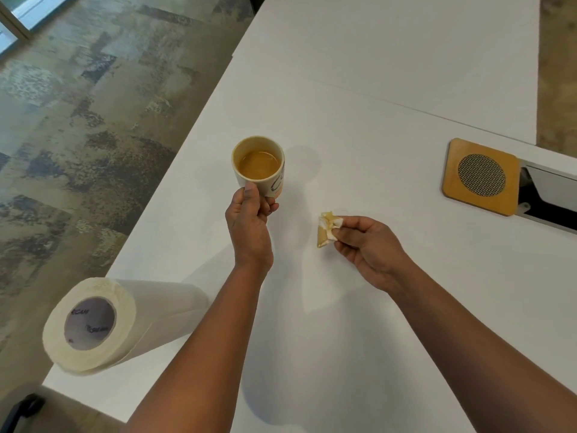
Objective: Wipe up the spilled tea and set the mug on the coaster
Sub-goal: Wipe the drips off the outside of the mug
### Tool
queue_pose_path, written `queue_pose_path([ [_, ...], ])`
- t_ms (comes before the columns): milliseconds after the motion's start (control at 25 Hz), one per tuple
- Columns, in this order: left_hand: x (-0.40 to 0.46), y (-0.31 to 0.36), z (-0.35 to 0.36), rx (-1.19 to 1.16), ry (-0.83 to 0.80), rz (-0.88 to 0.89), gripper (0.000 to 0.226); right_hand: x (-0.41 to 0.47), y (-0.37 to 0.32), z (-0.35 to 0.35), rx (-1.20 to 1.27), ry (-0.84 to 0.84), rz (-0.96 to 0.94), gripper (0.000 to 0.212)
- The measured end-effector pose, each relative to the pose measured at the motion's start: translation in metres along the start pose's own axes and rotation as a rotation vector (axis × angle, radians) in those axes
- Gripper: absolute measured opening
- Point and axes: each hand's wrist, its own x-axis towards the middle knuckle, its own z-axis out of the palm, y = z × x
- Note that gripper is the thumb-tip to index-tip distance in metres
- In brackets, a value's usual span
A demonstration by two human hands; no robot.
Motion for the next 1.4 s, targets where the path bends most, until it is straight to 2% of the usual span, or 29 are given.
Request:
queue_pose_path([
  [200,0.013,-0.021,0.0,-0.047,0.021,-0.029,0.045,-0.001,0.0,-0.016,0.037,0.012,-0.007,0.025],
  [560,0.016,-0.026,-0.004,-0.034,0.034,-0.062,0.037,-0.003,0.006,-0.004,0.076,0.01,-0.011,0.024],
  [1080,0.009,-0.01,-0.024,0.263,0.031,-0.146,0.031,-0.022,-0.004,0.016,0.086,0.012,-0.037,0.025],
  [1280,0.005,0.0,-0.025,0.399,0.112,-0.113,0.016,-0.034,-0.004,0.022,0.101,0.01,-0.046,0.02],
  [1400,-0.013,0.004,-0.026,0.49,0.23,-0.072,0.04,-0.043,-0.003,0.026,0.104,0.006,-0.045,0.02],
])
